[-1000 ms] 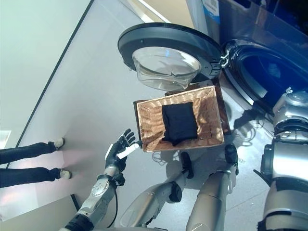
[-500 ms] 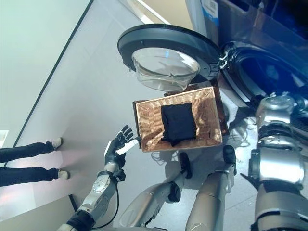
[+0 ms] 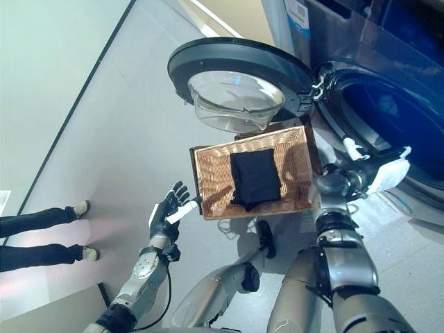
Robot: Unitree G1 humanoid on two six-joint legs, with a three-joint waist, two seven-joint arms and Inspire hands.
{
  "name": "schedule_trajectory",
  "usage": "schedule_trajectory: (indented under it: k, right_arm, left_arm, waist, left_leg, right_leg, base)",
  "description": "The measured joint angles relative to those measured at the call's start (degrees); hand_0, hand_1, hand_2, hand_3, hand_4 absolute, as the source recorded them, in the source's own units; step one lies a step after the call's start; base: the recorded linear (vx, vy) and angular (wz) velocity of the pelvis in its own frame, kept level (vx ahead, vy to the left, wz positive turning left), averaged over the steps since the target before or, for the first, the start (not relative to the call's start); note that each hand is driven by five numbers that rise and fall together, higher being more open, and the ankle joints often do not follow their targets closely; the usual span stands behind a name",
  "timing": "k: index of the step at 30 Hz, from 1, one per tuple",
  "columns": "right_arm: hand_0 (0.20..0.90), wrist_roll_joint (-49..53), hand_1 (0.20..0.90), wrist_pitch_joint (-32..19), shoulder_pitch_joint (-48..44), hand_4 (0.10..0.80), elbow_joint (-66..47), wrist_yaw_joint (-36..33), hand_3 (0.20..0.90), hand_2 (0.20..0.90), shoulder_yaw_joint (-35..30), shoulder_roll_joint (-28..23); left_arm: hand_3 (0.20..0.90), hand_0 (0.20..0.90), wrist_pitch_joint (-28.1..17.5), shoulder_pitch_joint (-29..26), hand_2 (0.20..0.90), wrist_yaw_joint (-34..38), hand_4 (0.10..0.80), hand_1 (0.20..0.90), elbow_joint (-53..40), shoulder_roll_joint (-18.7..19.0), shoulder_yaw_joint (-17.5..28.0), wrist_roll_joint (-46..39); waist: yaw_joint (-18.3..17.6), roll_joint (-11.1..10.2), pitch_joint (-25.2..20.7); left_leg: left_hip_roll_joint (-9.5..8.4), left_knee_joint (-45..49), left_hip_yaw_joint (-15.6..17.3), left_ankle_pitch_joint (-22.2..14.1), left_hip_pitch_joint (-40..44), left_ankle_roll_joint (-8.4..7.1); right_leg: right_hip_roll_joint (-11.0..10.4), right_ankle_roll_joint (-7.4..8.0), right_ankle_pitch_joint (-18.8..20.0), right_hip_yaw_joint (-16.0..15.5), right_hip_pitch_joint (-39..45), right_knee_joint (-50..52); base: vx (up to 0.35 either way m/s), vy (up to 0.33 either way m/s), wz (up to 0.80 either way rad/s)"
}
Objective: Pick up the clothes and place them into the washing machine
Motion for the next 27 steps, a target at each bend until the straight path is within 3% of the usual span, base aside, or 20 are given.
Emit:
schedule_trajectory:
  k: [5, 9, 12, 17, 22, 27]
  right_arm:
    - [0.900, -1.3, 0.900, -1.0, 1.8, 0.800, -1.8, 0.4, 0.900, 0.900, 1.8, 2.2]
    - [0.900, -4.6, 0.900, -1.6, 7.0, 0.800, -7.7, 3.9, 0.900, 0.900, 6.7, 4.2]
    - [0.900, -5.7, 0.900, -2.2, 8.9, 0.800, -8.9, 5.8, 0.900, 0.900, 9.3, 5.1]
    - [0.900, -9.1, 0.900, -3.4, 11.5, 0.800, -10.0, 12.0, 0.900, 0.900, 14.6, 5.1]
    - [0.900, -14.2, 0.900, -3.3, 12.3, 0.800, -10.0, 15.1, 0.900, 0.900, 18.5, 5.3]
    - [0.900, -17.2, 0.900, -3.3, 12.2, 0.800, -10.0, 17.6, 0.900, 0.900, 21.7, 5.6]
  left_arm:
    - [0.900, 0.900, -0.3, 0.0, 0.900, 0.8, 0.800, 0.900, 0.4, -0.1, 0.1, 0.1]
    - [0.900, 0.900, -1.1, 0.2, 0.900, 0.9, 0.800, 0.900, 0.8, -0.2, 1.7, 1.0]
    - [0.900, 0.900, -1.4, 0.3, 0.900, 1.2, 0.800, 0.900, 2.4, -0.2, 2.1, 2.7]
    - [0.900, 0.900, -1.8, -1.5, 0.900, 2.3, 0.800, 0.900, 12.8, -1.1, 3.1, 7.3]
    - [0.900, 0.900, -1.9, -3.0, 0.900, 4.3, 0.800, 0.900, 23.1, -2.5, 7.2, 9.6]
    - [0.900, 0.900, -1.6, -3.7, 0.900, 4.7, 0.800, 0.900, 25.3, -2.8, 8.6, 10.8]
  waist:
    - [-0.3, -1.0, 0.2]
    - [-0.6, -4.1, 0.1]
    - [-1.4, -5.3, 0.1]
    - [-1.7, -7.1, 0.2]
    - [-1.6, -9.8, 0.2]
    - [-1.4, -11.5, 0.2]
  left_leg:
    - [0.39, 0.2, 0.0, 0.0, 0.8, -0.03]
    - [1.07, 1.3, 0.0, -0.2, 0.6, -0.35]
    - [1.34, 2.0, -0.4, -0.5, 0.7, -0.77]
    - [1.92, 3.0, -0.5, -0.8, 0.6, -1.28]
    - [2.80, 3.8, -0.8, -0.9, 0.5, -1.52]
    - [3.17, 4.0, -1.6, -0.8, 0.5, -1.80]
  right_leg:
    - [0.4, -0.19, 0.0, -0.2, 1.0, 0.0]
    - [0.9, -0.72, -0.1, -0.3, 1.3, 0.3]
    - [1.0, -0.83, -0.1, -0.7, 1.9, 0.3]
    - [1.4, -1.27, 0.2, -1.1, 2.6, -0.1]
    - [2.0, -1.98, 0.7, -1.9, 3.3, -0.6]
    - [2.1, -2.48, 1.1, -3.1, 4.1, -1.3]
  base:
    - [0.000, 0.000, 0.00]
    - [-0.003, -0.016, 0.01]
    - [-0.004, -0.036, 0.05]
    - [-0.003, -0.026, 0.00]
    - [0.003, -0.010, 0.01]
    - [0.001, -0.013, 0.06]
